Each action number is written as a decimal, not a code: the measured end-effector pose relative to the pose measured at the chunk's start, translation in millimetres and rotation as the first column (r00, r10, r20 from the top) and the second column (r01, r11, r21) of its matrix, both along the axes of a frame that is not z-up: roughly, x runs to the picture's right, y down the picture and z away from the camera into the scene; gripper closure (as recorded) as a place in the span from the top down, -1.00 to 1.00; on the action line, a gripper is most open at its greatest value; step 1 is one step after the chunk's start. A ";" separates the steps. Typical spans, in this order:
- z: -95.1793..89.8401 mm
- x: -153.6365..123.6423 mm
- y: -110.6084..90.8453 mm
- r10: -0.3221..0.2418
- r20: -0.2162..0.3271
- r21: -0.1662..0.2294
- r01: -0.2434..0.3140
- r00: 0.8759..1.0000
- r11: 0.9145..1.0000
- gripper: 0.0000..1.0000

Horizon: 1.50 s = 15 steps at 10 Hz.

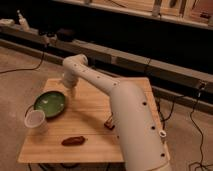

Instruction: Place the ceramic cup in the ceramic bowl

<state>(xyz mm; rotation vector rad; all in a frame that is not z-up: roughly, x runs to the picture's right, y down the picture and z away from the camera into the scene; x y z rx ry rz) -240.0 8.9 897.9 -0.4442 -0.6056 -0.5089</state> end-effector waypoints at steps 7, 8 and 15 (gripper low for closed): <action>-62.0 38.2 43.4 0.276 -0.153 0.080 -0.266 0.949 0.961 0.60; -67.2 42.4 52.5 0.297 -0.160 0.080 -0.287 0.941 0.954 0.60; -96.0 35.0 64.2 0.266 -0.031 0.011 -0.265 0.964 0.964 0.60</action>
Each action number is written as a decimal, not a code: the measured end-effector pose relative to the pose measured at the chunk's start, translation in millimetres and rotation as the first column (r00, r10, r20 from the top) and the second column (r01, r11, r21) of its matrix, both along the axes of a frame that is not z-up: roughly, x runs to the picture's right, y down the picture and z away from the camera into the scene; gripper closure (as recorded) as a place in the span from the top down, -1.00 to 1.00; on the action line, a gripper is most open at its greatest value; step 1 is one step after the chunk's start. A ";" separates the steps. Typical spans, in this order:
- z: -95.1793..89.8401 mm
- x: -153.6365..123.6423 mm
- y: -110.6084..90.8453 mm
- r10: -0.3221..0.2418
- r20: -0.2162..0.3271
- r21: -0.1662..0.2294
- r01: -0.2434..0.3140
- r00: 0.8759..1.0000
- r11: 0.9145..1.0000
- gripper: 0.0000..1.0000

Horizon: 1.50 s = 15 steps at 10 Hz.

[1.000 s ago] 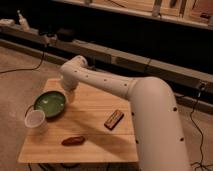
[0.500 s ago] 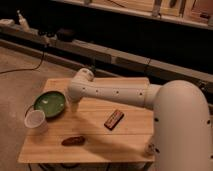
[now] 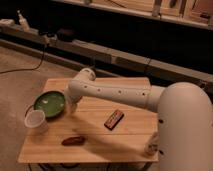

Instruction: Place the ceramic cup in the ceramic bowl

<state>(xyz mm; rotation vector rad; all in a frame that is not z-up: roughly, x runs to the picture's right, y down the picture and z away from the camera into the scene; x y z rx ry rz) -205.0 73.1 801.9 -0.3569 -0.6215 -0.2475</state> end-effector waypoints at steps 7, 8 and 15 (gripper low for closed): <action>-32.6 39.0 22.6 -0.089 0.115 -0.052 0.096 0.989 0.994 0.60; -37.7 34.4 27.0 -0.118 0.167 -0.039 0.126 0.979 0.991 0.60; -68.9 -12.0 79.2 -0.465 0.481 0.135 0.461 0.743 0.877 0.60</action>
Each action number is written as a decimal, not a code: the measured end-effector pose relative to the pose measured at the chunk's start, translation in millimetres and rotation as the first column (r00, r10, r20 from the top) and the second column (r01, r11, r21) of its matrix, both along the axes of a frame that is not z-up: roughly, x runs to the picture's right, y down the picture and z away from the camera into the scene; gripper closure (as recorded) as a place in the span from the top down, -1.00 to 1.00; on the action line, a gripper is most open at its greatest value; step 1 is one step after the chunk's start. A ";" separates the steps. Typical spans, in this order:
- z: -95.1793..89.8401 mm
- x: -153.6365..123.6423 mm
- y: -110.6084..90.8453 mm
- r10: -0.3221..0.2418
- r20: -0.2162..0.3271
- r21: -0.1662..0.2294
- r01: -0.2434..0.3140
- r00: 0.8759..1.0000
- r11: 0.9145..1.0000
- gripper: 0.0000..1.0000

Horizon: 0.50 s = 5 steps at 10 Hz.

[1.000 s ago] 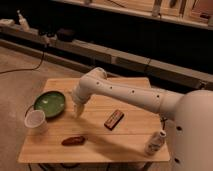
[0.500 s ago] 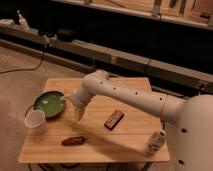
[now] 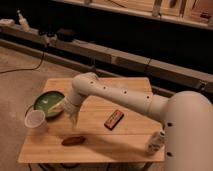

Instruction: Place the ceramic cup in the ceramic bowl

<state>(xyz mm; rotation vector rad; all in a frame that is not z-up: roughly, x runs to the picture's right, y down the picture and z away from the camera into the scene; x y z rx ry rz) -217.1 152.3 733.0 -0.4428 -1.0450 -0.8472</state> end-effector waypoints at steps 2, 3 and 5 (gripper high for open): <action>1.3 -8.2 -7.4 0.021 0.012 0.023 -0.022 1.000 1.000 0.60; 1.2 -16.8 -11.8 0.032 0.026 0.040 -0.033 0.999 0.999 0.60; 0.2 -30.6 -16.0 0.038 0.044 0.051 -0.041 0.998 0.998 0.60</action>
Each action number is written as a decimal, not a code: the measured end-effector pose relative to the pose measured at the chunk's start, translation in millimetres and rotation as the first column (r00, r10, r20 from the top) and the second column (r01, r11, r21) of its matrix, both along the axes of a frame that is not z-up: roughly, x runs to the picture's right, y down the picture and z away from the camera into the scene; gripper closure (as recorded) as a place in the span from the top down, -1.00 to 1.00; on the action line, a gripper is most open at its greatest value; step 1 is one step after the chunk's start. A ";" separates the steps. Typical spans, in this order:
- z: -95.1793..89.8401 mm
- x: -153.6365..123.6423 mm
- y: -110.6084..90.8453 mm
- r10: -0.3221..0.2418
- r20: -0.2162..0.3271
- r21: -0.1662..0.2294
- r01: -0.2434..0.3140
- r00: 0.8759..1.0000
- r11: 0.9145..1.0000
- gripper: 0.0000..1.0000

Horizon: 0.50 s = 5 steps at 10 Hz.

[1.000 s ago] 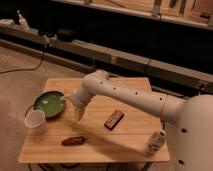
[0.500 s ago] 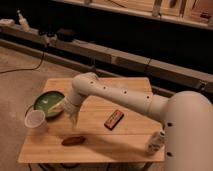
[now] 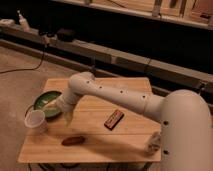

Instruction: Place the ceramic cup in the ceramic bowl

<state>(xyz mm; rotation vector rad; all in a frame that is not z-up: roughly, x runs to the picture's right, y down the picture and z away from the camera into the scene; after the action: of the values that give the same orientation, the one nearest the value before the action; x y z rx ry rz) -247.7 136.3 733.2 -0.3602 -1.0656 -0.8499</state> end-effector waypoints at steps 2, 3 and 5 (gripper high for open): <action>-1.3 -11.5 3.5 -0.016 0.006 -0.011 0.016 1.000 1.000 0.60; -2.7 -16.1 6.3 -0.023 0.006 -0.017 0.023 1.000 1.000 0.60; -2.0 -17.7 9.9 -0.020 0.004 -0.028 0.021 1.000 0.999 0.60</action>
<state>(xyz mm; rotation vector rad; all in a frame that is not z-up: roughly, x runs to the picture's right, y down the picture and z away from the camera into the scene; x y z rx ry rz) -265.4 146.2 731.2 -0.3939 -1.0795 -0.8549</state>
